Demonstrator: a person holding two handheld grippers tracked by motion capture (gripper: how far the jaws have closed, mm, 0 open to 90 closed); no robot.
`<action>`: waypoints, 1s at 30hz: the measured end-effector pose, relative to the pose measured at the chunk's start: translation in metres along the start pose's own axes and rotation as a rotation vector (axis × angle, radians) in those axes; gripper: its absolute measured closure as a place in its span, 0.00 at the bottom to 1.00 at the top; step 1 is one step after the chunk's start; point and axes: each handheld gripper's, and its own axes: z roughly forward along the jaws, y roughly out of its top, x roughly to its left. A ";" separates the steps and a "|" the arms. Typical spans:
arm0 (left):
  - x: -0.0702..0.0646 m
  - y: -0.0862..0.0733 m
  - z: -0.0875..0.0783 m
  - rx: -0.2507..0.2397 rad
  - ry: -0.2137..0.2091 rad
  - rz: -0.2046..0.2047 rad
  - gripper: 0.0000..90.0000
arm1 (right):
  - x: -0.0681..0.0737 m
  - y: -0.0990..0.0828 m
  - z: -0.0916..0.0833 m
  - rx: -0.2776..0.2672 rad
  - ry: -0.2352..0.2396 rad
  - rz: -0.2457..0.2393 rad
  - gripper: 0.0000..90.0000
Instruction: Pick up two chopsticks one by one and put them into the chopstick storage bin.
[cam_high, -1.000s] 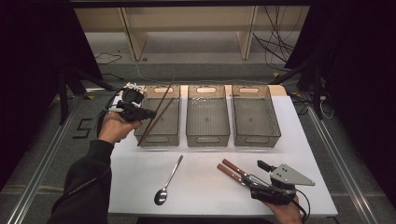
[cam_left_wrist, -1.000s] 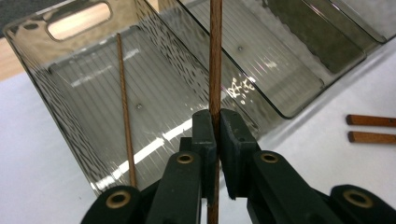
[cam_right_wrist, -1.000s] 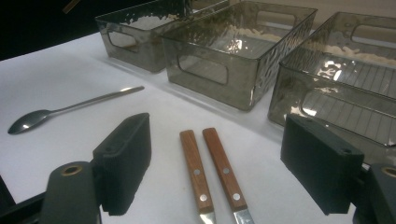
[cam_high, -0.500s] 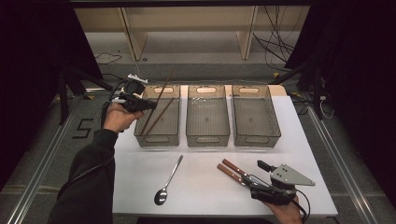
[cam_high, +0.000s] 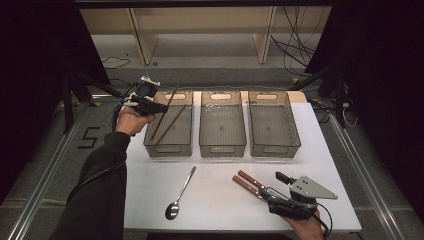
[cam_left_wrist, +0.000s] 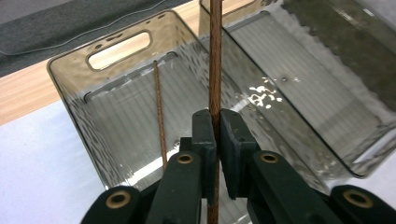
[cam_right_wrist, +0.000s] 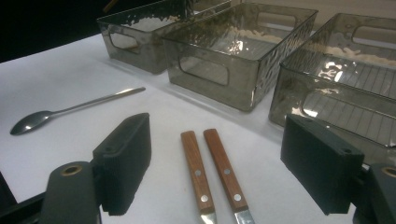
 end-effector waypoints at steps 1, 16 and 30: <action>0.002 -0.002 0.003 -0.004 0.004 -0.006 0.94 | 0.000 0.000 0.000 0.001 0.000 -0.001 0.28; 0.008 -0.018 0.020 0.016 0.025 -0.013 0.94 | 0.001 0.000 0.000 0.004 0.000 -0.001 0.28; 0.004 -0.028 0.031 0.056 0.030 -0.013 0.94 | 0.001 0.000 0.000 0.003 0.000 -0.001 0.28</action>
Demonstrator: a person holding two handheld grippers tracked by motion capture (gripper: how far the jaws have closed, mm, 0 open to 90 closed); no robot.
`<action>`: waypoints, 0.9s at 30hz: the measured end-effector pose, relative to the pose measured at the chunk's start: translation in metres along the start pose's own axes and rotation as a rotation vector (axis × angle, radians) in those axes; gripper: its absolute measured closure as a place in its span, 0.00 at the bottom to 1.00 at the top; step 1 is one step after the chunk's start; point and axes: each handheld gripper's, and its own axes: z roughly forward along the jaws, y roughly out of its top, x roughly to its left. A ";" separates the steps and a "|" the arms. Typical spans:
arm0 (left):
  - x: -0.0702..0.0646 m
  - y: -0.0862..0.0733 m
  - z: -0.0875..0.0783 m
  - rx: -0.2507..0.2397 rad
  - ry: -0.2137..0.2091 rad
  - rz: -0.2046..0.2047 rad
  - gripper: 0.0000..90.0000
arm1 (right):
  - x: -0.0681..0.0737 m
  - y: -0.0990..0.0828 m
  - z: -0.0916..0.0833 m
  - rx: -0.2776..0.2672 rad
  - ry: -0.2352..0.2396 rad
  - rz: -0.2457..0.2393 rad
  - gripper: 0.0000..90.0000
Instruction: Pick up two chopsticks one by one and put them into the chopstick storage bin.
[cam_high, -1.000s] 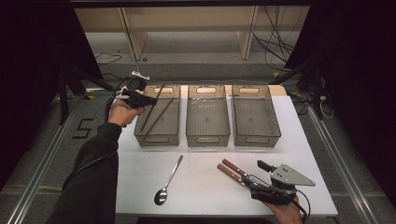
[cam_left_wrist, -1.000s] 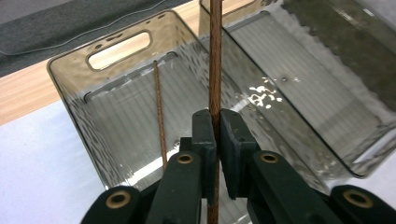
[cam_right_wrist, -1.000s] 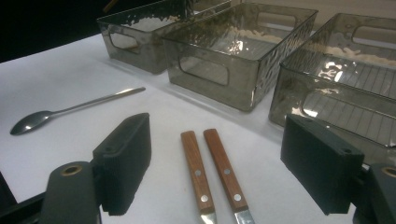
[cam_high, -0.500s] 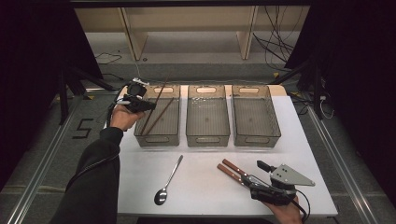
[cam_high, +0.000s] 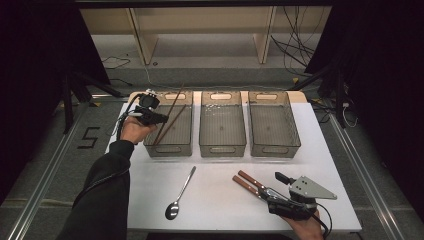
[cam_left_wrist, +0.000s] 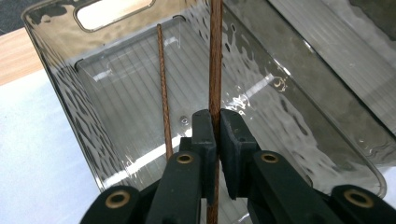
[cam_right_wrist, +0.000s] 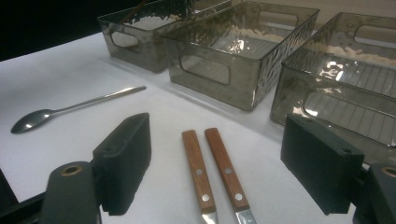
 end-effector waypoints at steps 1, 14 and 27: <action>0.000 -0.001 0.001 0.002 -0.001 -0.005 0.94 | 0.000 0.000 0.000 -0.001 0.000 0.000 0.28; 0.004 -0.005 0.008 0.026 0.014 -0.055 0.85 | 0.000 0.000 0.000 0.000 0.001 0.000 0.28; -0.013 -0.003 -0.015 0.027 0.007 -0.093 0.44 | 0.000 0.000 0.000 -0.002 -0.002 0.001 0.28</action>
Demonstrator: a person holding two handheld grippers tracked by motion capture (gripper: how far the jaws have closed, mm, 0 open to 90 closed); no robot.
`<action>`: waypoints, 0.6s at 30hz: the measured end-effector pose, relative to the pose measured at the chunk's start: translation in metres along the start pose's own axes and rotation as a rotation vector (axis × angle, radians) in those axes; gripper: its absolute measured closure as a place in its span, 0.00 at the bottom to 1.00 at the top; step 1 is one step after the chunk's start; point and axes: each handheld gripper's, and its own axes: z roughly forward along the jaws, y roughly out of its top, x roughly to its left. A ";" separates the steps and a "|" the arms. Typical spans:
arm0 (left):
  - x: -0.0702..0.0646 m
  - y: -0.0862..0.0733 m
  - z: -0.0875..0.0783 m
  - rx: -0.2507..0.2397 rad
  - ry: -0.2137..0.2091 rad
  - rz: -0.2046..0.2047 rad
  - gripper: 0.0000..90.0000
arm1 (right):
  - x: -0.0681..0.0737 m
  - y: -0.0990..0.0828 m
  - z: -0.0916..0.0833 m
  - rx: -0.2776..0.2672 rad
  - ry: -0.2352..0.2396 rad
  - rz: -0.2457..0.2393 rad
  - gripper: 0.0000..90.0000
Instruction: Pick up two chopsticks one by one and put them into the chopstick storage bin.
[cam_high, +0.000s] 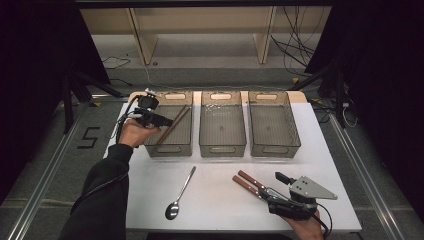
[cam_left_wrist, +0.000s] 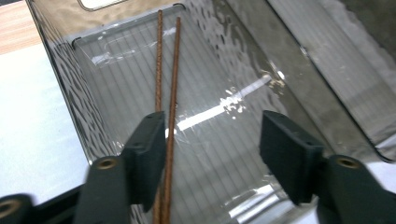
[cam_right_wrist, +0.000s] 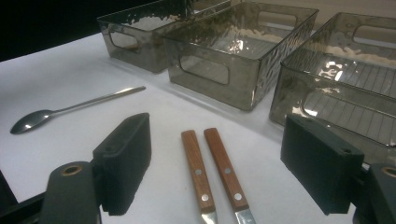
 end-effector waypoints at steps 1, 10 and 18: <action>-0.002 -0.002 -0.003 -0.004 0.001 0.000 0.41 | 0.000 0.000 0.000 0.001 0.000 0.000 0.28; -0.023 -0.024 -0.020 0.004 -0.043 -0.020 0.29 | 0.001 0.000 0.000 0.002 -0.001 -0.003 0.28; -0.049 -0.049 -0.028 0.038 -0.071 0.021 0.27 | 0.001 0.000 0.000 0.002 -0.003 -0.004 0.28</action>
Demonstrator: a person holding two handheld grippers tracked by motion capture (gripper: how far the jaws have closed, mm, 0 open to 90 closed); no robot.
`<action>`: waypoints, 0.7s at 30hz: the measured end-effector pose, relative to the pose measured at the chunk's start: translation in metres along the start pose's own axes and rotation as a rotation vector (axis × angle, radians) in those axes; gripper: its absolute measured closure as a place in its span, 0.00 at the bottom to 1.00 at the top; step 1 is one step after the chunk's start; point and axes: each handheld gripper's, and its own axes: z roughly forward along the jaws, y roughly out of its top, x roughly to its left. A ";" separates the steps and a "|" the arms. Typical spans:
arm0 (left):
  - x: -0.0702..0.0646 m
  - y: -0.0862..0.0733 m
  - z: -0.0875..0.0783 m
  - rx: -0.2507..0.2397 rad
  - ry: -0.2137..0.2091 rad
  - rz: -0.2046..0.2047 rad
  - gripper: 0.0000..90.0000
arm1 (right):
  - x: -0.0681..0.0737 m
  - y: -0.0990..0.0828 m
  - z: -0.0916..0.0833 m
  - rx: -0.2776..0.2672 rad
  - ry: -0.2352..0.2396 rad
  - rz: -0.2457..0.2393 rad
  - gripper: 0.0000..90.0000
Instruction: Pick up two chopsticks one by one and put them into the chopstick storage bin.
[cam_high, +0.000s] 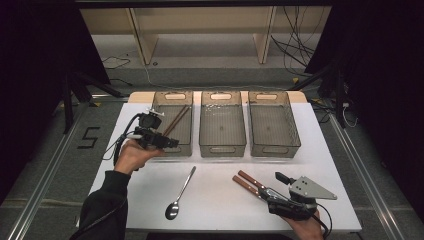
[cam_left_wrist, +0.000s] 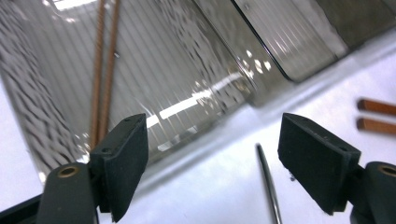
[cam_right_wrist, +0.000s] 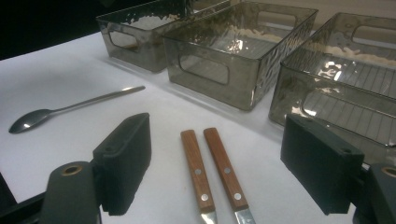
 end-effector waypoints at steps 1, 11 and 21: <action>-0.003 -0.002 0.000 0.016 0.002 0.012 0.27 | 0.000 0.000 0.000 -0.002 0.001 0.000 0.28; -0.014 -0.026 0.004 0.063 -0.008 0.023 0.25 | 0.000 0.001 -0.001 -0.004 -0.001 -0.005 0.28; -0.033 -0.041 0.017 0.120 -0.014 0.058 0.22 | 0.001 0.001 -0.001 -0.005 0.001 -0.011 0.28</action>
